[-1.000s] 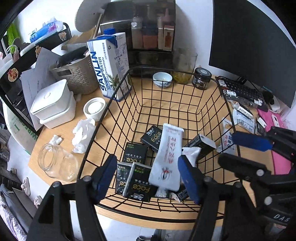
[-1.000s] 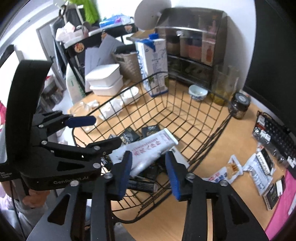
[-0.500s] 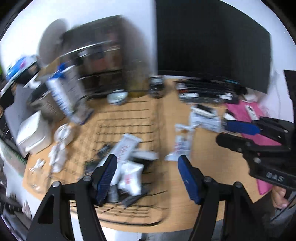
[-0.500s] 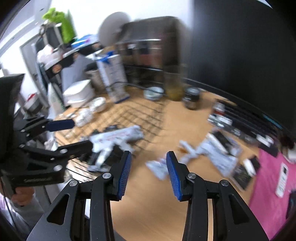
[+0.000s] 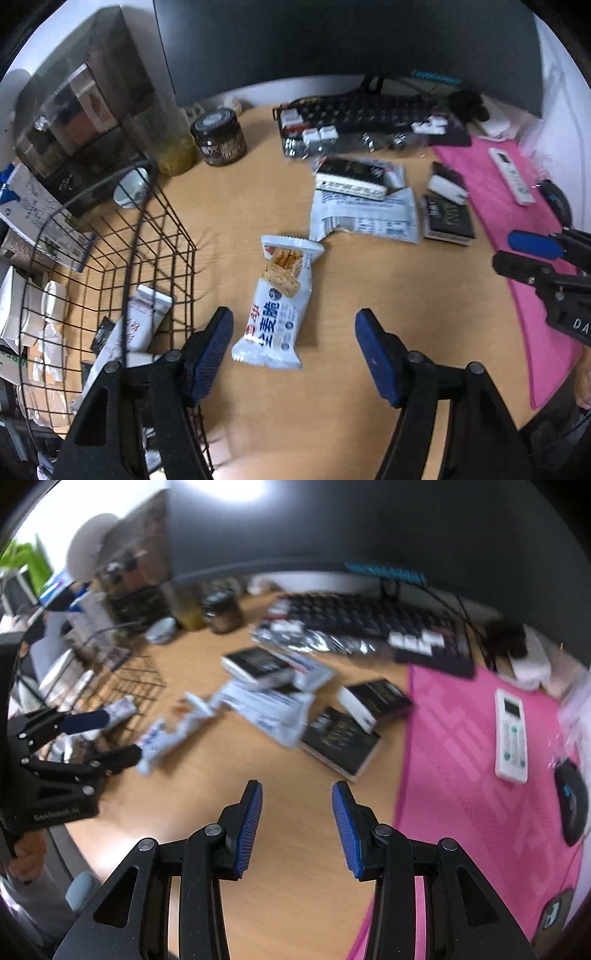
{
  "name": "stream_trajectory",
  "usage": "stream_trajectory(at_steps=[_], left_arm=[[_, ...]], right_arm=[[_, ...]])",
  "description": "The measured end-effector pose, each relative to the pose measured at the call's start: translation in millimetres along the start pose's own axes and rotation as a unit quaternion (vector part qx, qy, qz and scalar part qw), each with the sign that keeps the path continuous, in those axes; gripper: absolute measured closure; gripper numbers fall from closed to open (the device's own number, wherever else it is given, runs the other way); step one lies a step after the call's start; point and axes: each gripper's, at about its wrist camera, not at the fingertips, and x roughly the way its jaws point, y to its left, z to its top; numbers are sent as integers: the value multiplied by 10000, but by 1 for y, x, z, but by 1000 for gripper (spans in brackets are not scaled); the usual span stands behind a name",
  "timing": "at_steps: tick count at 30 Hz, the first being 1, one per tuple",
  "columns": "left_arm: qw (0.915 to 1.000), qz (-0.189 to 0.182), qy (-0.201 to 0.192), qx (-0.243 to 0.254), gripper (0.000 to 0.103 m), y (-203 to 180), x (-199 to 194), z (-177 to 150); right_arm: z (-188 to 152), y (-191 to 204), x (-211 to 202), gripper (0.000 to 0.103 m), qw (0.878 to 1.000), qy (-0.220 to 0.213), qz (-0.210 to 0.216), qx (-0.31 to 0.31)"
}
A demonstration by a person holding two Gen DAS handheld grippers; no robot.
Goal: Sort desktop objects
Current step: 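Return both tools to the desk toward a snack packet and tissue pack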
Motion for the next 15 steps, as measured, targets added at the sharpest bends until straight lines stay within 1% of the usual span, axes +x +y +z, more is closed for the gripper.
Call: stream_trajectory(at_steps=[3, 5, 7, 12, 14, 15], left_arm=[[9998, 103, 159, 7, 30, 3, 16, 4], [9997, 145, 197, 33, 30, 3, 22, 6], [9997, 136, 217, 62, 30, 2, 26, 8], [9993, 134, 331, 121, 30, 2, 39, 13], [9991, 107, 397, 99, 30, 3, 47, 14], [9991, 106, 410, 88, 30, 3, 49, 15]], right_arm=[[8, -8, 17, 63, 9998, 134, 51, -120], [16, -11, 25, 62, 9996, 92, -68, -250], [24, -13, 32, 52, 9990, 117, -203, -388], [37, -12, 56, 52, 9943, 356, -385, -933], [39, -11, 70, 51, 9910, 578, -442, -1125], [39, -8, 74, 49, 9889, 607, -550, -1236]])
